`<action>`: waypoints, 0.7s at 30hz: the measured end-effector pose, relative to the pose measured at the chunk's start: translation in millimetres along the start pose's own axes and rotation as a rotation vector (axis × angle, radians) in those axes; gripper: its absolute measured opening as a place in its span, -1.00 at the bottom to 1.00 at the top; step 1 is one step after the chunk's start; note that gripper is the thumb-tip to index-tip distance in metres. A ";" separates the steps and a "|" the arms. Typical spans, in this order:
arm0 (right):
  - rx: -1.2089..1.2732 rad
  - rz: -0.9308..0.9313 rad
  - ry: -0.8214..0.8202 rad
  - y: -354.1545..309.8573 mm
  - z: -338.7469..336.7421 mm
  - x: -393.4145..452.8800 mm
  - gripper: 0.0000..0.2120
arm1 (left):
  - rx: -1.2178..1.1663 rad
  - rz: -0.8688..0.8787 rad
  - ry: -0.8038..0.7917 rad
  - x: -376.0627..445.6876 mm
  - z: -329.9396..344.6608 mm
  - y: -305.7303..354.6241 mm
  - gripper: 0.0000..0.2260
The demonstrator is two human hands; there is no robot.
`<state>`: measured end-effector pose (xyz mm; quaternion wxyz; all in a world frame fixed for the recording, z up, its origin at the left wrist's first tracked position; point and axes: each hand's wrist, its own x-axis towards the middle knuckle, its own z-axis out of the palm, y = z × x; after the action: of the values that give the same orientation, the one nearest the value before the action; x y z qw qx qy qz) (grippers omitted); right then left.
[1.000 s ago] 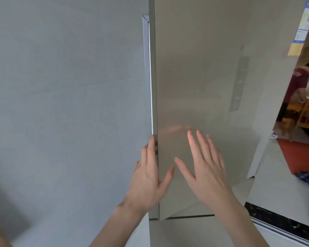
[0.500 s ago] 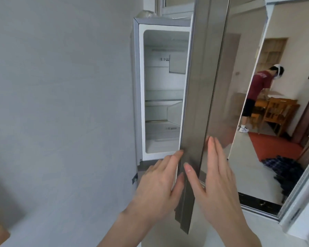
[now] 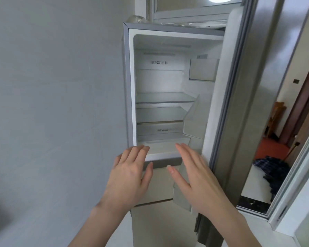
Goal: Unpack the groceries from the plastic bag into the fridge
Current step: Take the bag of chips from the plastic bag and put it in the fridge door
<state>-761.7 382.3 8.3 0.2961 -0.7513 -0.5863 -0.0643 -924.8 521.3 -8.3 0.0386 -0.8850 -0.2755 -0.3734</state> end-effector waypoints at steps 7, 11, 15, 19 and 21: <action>-0.360 0.176 0.037 23.3 -4.5 -17.3 -0.26 | -0.010 -0.006 -0.010 9.6 14.7 6.5 -0.58; -0.435 0.279 0.129 34.5 -13.4 -29.3 -0.34 | -0.015 -0.007 -0.030 15.6 23.5 10.8 -0.57; -0.403 0.308 0.176 51.5 -19.4 -36.5 -0.34 | -0.016 -0.025 -0.032 19.8 34.5 8.9 -0.57; -0.348 0.241 0.076 66.4 -15.6 -25.8 -0.31 | -0.016 -0.046 -0.053 28.5 46.5 8.6 -0.56; -0.279 0.219 0.038 73.4 -14.0 -14.0 -0.25 | -0.021 -0.056 -0.066 34.7 50.9 9.2 -0.55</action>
<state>-695.0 353.1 -13.7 0.2052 -0.8430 -0.4808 -0.1265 -867.7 543.3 -20.0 0.0097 -0.8891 -0.2972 -0.3480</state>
